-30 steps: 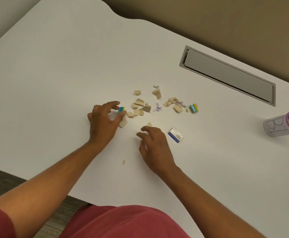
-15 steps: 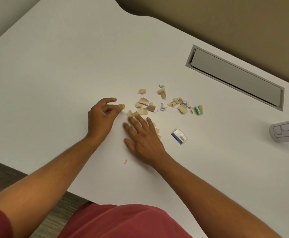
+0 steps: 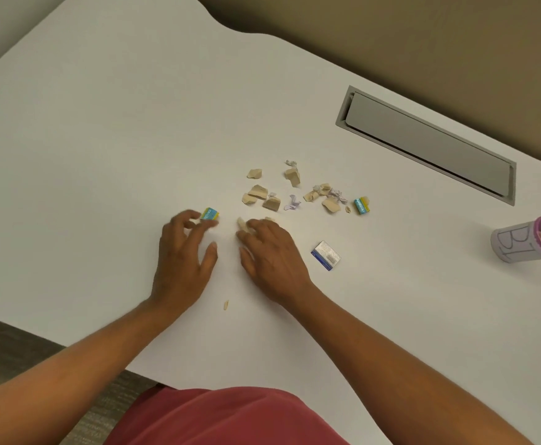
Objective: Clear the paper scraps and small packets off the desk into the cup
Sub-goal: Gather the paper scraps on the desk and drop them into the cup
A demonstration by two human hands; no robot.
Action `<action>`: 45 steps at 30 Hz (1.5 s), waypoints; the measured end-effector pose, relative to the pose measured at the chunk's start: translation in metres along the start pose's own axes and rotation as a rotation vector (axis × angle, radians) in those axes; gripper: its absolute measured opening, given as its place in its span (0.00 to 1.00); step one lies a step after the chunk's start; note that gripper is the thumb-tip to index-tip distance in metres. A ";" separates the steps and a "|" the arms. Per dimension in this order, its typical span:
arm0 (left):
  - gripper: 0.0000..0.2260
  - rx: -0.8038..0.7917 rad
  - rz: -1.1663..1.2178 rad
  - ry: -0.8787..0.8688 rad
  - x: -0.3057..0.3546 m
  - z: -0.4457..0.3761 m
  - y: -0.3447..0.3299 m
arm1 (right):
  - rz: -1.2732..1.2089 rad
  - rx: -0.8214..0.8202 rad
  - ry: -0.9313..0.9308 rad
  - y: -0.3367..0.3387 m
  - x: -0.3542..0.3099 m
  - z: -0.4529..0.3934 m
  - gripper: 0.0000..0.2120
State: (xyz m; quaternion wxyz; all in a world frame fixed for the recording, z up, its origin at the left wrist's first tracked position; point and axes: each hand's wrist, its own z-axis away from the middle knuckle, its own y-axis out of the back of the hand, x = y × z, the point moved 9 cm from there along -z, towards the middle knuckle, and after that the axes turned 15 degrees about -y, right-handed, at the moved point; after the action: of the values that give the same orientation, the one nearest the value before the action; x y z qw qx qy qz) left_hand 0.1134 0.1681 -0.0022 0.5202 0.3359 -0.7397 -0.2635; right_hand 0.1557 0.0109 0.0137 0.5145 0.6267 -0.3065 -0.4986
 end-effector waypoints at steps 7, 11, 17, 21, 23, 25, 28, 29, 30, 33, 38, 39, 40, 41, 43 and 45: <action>0.23 -0.236 -0.176 -0.367 0.054 -0.045 -0.029 | -0.034 0.183 -0.244 0.051 0.063 -0.058 0.20; 0.30 -0.466 -0.174 -0.223 0.048 -0.108 -0.070 | 0.088 -0.079 -0.355 0.033 0.107 -0.085 0.28; 0.28 -0.561 -0.216 -0.275 0.054 -0.119 -0.095 | 0.025 -0.217 -0.259 0.013 0.104 -0.060 0.25; 0.24 -0.538 -0.067 -0.253 0.059 -0.083 -0.081 | 0.012 -0.201 -0.222 0.008 0.089 -0.023 0.23; 0.23 -0.508 -0.014 -0.252 0.063 -0.065 -0.073 | 0.001 -0.174 -0.193 0.009 0.083 -0.010 0.21; 0.22 -0.443 0.038 -0.208 0.064 -0.056 -0.063 | -0.046 -0.084 -0.178 0.021 0.080 -0.007 0.18; 0.21 -0.354 0.071 -0.153 0.062 -0.059 -0.052 | -0.135 0.052 -0.337 0.043 0.103 -0.019 0.20; 0.21 -0.339 0.074 -0.157 0.062 -0.064 -0.051 | -0.126 0.037 -0.409 0.045 0.114 -0.025 0.23; 0.23 -0.340 0.073 -0.163 0.062 -0.068 -0.051 | -0.086 -0.001 -0.462 0.043 0.123 -0.031 0.26; 0.29 -0.450 -0.047 -0.177 0.064 -0.073 -0.066 | -0.001 -0.139 -0.527 0.027 0.135 -0.034 0.32; 0.28 -0.577 -0.219 -0.239 0.074 -0.057 -0.097 | -0.092 -0.210 -0.442 0.006 0.103 -0.013 0.29; 0.28 -0.572 -0.188 -0.240 0.076 -0.053 -0.099 | -0.130 -0.218 -0.409 0.004 0.092 -0.007 0.28; 0.27 -0.560 -0.150 -0.242 0.078 -0.050 -0.100 | -0.171 -0.215 -0.377 0.004 0.082 -0.002 0.26; 0.27 -0.543 -0.107 -0.240 0.080 -0.046 -0.099 | -0.211 -0.197 -0.354 0.006 0.075 0.002 0.25; 0.29 -0.483 -0.012 -0.210 0.082 -0.043 -0.091 | -0.274 -0.119 -0.347 0.018 0.070 0.004 0.23; 0.28 -0.399 0.080 -0.146 0.079 -0.048 -0.080 | -0.265 -0.018 -0.338 0.037 0.073 -0.009 0.22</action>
State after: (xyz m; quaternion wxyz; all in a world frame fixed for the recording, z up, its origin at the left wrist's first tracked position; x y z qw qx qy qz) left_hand 0.1582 0.0542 0.0010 0.5315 0.1766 -0.7213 -0.4074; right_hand 0.1923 -0.0616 0.0256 0.3913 0.5643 -0.2988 -0.6627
